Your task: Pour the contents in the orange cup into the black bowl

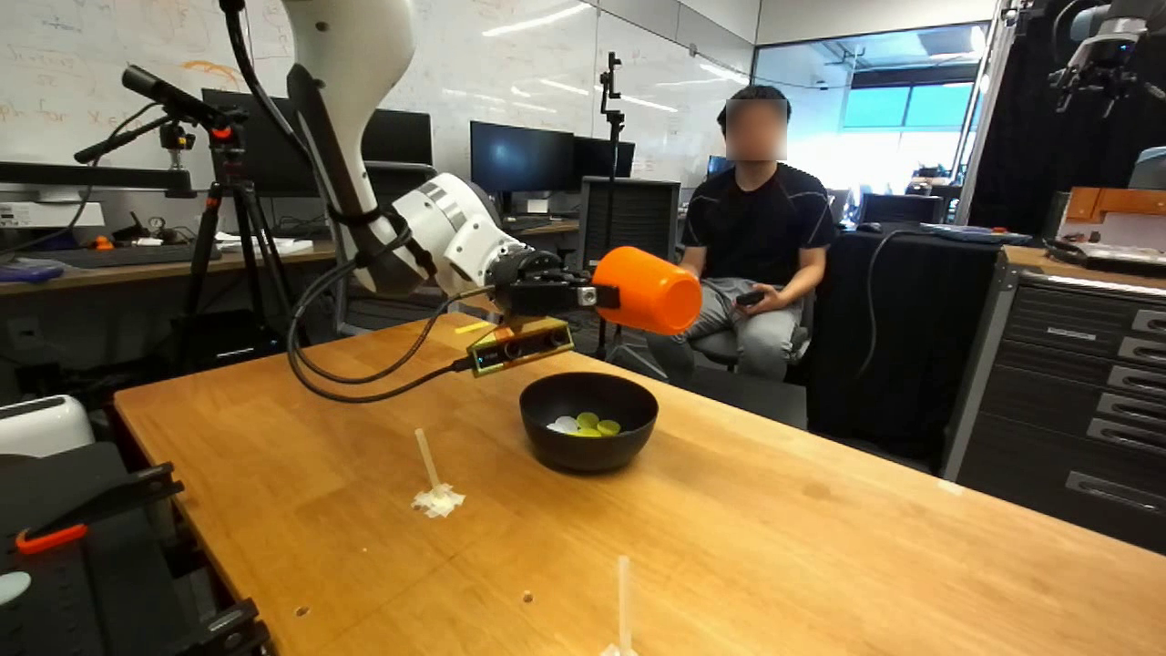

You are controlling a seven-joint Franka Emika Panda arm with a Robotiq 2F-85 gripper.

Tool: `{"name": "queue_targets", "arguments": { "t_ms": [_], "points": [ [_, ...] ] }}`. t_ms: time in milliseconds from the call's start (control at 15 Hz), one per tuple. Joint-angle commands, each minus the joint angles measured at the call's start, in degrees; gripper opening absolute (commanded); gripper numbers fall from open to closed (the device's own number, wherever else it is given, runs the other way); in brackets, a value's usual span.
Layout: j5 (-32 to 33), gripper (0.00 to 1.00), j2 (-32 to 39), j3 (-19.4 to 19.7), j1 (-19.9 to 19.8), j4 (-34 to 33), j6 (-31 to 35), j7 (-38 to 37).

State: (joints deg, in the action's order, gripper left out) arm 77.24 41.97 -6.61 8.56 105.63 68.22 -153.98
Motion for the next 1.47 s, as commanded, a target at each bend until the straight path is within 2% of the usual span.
{"name": "queue_targets", "arguments": {
  "t_ms": [0, 333, 600, 800, 1067, 1133, 1400],
  "points": [
    [0.56, 0.01, -12.44, -1.15, -3.42, 10.78, 9.64, 2.10],
    [0.66, 0.01, -25.00, -0.14, -6.40, 20.07, 22.45, 4.73],
    [0.25, 0.01, -35.29, 1.72, -9.71, 26.00, 35.78, 10.76],
    [-0.97, 0.01, -41.73, 5.06, -12.67, 28.26, 48.60, 19.45],
    [-2.30, 0.01, -46.28, 11.68, -16.62, 29.23, 65.60, 34.25],
    [-3.01, 0.01, -46.03, 12.97, -18.58, 28.55, 70.10, 38.46],
    [-10.29, 0.01, -41.79, 20.14, -22.24, 26.65, 86.62, 55.13]
  ]
}}
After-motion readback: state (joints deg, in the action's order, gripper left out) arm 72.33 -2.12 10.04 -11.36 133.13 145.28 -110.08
